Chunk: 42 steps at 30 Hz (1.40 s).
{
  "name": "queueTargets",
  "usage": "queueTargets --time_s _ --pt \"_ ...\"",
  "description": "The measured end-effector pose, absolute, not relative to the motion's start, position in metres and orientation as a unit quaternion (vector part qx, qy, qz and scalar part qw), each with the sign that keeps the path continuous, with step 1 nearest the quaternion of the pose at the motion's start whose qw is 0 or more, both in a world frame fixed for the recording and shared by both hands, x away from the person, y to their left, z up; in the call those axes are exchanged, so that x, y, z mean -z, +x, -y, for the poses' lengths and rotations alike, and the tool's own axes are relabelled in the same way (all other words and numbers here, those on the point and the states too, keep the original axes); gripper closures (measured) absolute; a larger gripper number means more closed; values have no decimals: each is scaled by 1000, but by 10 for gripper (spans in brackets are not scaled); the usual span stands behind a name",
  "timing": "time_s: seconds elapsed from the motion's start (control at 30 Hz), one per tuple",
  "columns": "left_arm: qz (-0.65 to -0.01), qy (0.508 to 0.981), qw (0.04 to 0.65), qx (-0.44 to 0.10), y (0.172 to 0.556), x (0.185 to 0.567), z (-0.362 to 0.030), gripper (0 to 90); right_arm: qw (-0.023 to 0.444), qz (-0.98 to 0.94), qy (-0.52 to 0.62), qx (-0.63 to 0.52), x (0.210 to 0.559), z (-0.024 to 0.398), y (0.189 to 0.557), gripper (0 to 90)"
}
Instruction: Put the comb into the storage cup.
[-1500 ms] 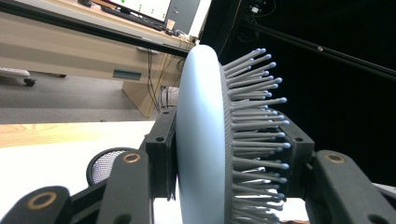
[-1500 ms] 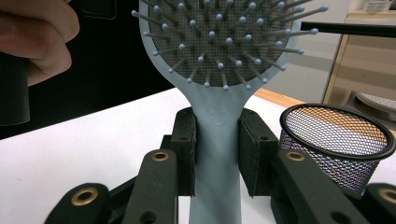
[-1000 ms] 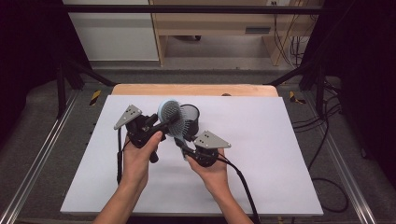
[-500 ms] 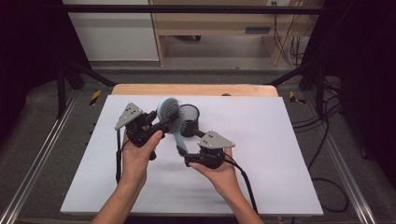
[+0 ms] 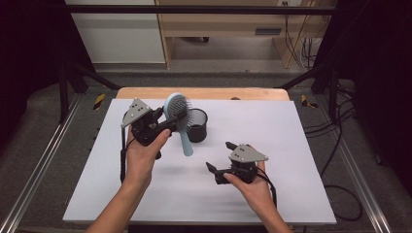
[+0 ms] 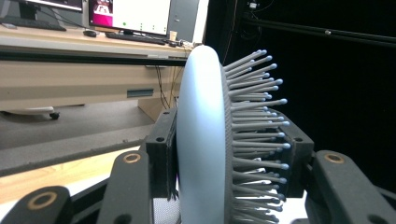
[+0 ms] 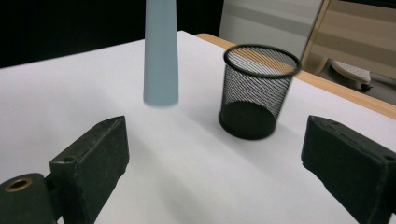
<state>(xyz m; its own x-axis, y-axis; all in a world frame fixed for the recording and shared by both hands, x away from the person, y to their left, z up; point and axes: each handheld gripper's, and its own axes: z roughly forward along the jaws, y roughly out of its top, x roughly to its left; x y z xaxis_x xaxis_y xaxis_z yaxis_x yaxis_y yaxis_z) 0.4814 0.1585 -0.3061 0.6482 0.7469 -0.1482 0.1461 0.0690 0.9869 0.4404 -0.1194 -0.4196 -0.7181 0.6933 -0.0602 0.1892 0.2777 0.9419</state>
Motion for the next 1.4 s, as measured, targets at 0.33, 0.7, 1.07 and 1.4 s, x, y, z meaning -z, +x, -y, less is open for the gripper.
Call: queueTargets --time_s 0.33,0.7,1.07,1.4 --pt "-340 643 639 -249 492 292 -151 506 285 -732 326 -527 432 179 424 69" --pt "-335 641 641 -257 511 277 -138 505 307 -689 362 -548 438 212 410 70" --pt "-332 642 636 -272 524 270 -132 504 306 -698 354 -542 441 204 411 70" --pt "-342 638 628 -285 541 273 -135 504 305 -698 357 -540 443 205 411 69"
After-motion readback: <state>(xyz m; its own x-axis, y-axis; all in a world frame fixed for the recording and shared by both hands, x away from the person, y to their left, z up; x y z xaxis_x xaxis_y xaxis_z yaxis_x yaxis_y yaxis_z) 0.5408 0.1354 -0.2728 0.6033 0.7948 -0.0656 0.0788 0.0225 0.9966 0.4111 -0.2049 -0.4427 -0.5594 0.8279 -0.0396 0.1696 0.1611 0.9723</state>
